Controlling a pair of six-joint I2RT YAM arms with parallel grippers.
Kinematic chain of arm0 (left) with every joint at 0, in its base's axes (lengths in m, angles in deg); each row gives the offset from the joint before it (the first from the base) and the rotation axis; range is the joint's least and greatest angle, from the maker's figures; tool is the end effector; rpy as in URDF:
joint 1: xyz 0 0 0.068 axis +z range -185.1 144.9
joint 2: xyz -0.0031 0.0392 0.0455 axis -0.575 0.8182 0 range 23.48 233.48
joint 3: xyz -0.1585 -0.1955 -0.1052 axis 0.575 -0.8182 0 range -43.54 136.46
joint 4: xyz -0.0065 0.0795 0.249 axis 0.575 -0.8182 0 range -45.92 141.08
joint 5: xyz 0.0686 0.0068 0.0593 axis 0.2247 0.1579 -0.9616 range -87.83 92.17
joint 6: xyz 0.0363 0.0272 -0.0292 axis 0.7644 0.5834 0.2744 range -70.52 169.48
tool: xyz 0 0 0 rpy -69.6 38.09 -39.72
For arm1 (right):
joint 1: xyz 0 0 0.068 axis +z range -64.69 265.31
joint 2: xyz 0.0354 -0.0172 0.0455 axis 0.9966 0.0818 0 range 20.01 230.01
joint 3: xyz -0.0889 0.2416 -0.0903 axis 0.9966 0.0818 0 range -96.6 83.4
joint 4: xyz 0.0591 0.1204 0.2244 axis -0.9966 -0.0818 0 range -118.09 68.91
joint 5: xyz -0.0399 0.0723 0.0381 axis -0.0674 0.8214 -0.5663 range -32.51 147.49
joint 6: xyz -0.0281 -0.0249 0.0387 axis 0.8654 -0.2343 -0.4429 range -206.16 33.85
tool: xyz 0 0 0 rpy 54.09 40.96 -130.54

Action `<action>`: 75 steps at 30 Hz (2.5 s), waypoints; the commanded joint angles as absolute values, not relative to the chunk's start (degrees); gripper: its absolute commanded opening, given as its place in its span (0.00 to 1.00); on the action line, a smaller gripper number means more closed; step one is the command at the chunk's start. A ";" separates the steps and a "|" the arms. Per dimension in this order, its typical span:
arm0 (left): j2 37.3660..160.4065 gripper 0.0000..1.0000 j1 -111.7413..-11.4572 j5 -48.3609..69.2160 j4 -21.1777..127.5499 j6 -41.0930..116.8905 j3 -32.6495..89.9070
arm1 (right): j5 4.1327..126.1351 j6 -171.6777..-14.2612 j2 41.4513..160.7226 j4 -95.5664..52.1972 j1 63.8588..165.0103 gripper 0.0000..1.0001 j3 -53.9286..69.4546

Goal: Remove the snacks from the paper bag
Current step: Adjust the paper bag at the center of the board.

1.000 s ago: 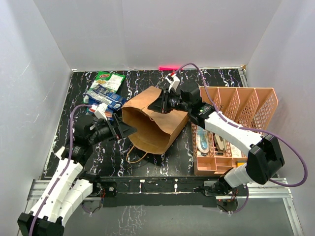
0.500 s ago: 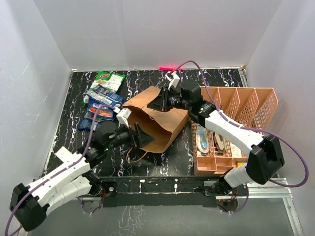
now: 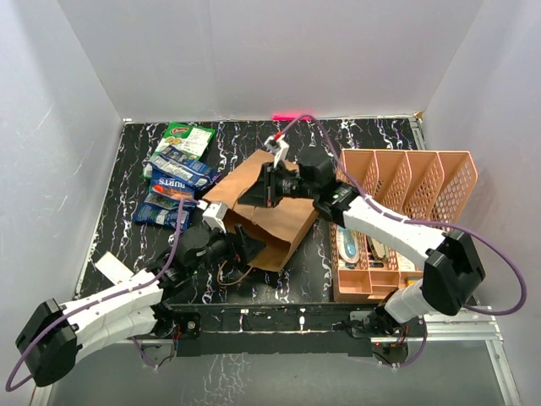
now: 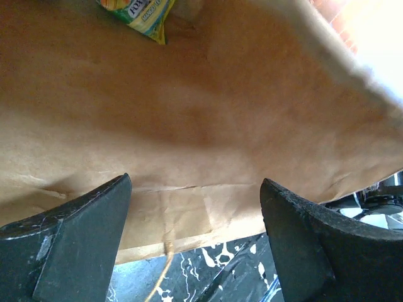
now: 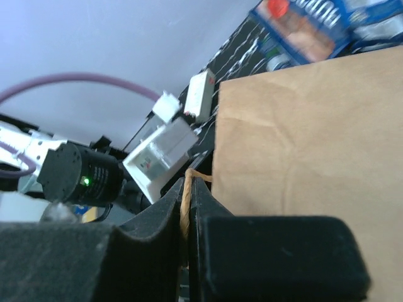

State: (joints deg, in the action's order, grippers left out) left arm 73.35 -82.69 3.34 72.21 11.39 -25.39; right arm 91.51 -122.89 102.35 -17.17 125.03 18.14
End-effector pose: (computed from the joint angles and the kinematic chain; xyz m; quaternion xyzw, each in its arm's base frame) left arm 0.1327 -0.1464 0.2174 0.0702 0.7661 -0.4401 0.4631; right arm 0.2469 0.2310 0.3369 -0.2012 0.7443 0.5477 0.3249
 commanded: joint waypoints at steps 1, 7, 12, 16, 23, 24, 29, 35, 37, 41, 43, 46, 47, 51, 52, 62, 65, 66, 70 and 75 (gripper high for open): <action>67.62 0.81 -83.09 0.39 72.72 10.51 -26.84 | 93.91 -125.64 104.66 -11.16 127.85 0.08 18.51; 61.49 0.82 -83.09 1.31 66.69 6.67 -27.50 | 82.32 -114.21 99.86 -21.86 125.90 0.08 8.29; 61.04 0.82 -83.09 1.07 64.09 6.05 -25.49 | 84.01 -115.22 100.85 -22.09 124.97 0.08 10.17; 60.39 0.82 -83.04 0.30 62.66 5.73 -25.43 | 90.04 -123.19 101.49 -12.54 125.57 0.08 21.15; 59.06 0.83 -83.09 -0.51 59.77 5.53 -24.81 | 86.09 -119.02 101.07 -17.12 125.88 0.08 18.59; 59.01 0.83 -83.09 -0.56 59.54 5.62 -24.47 | 84.58 -117.03 100.69 -19.14 125.39 0.08 15.57; 58.84 0.84 -83.03 -0.67 57.67 6.33 -22.44 | 81.18 -111.68 100.40 -26.50 120.87 0.08 6.94; 57.69 0.85 -83.09 -1.36 52.78 8.58 -19.05 | 83.05 -114.87 100.37 -23.38 121.62 0.08 14.60; 56.93 0.85 -83.04 -1.81 51.12 9.02 -18.52 | 82.02 -118.53 101.61 -18.98 126.49 0.08 20.12; 54.04 0.86 -83.09 -1.35 48.25 8.35 -18.67 | 87.22 -123.06 106.66 -12.84 130.18 0.08 21.48; 51.91 0.88 -83.09 -0.23 46.96 7.81 -18.68 | 83.92 -118.20 106.25 -20.01 128.00 0.08 14.61; 49.10 0.91 -83.09 1.04 45.33 8.08 -17.84 | 80.91 -112.64 103.39 -25.11 122.78 0.08 6.69; 48.46 0.91 -83.09 0.97 44.57 8.41 -17.27 | 80.92 -112.24 102.73 -25.21 121.02 0.08 5.43; 47.77 0.93 -83.09 0.41 42.73 9.48 -15.34 | 84.36 -113.01 102.00 -23.66 119.44 0.08 7.29; 47.88 0.93 -83.09 0.41 42.45 9.56 -15.14 | 86.80 -115.22 101.93 -20.73 119.92 0.08 10.78; 48.01 0.93 -83.09 1.36 43.00 10.07 -15.51 | 79.78 -115.57 103.85 -21.64 128.06 0.08 13.97; 47.91 0.94 -83.09 1.05 42.62 10.75 -14.89 | 78.62 -113.58 100.66 -23.40 121.83 0.08 8.39; 47.96 0.94 -83.08 0.81 42.45 11.14 -14.55 | 79.91 -113.84 100.39 -22.89 120.40 0.08 7.74; 48.56 0.94 -83.09 0.38 42.38 11.72 -13.97 | 86.23 -117.46 101.12 -20.44 120.05 0.08 12.68; 49.10 0.95 -83.09 0.83 42.09 10.97 -14.38 | 85.76 -128.37 103.54 -4.53 129.10 0.08 32.26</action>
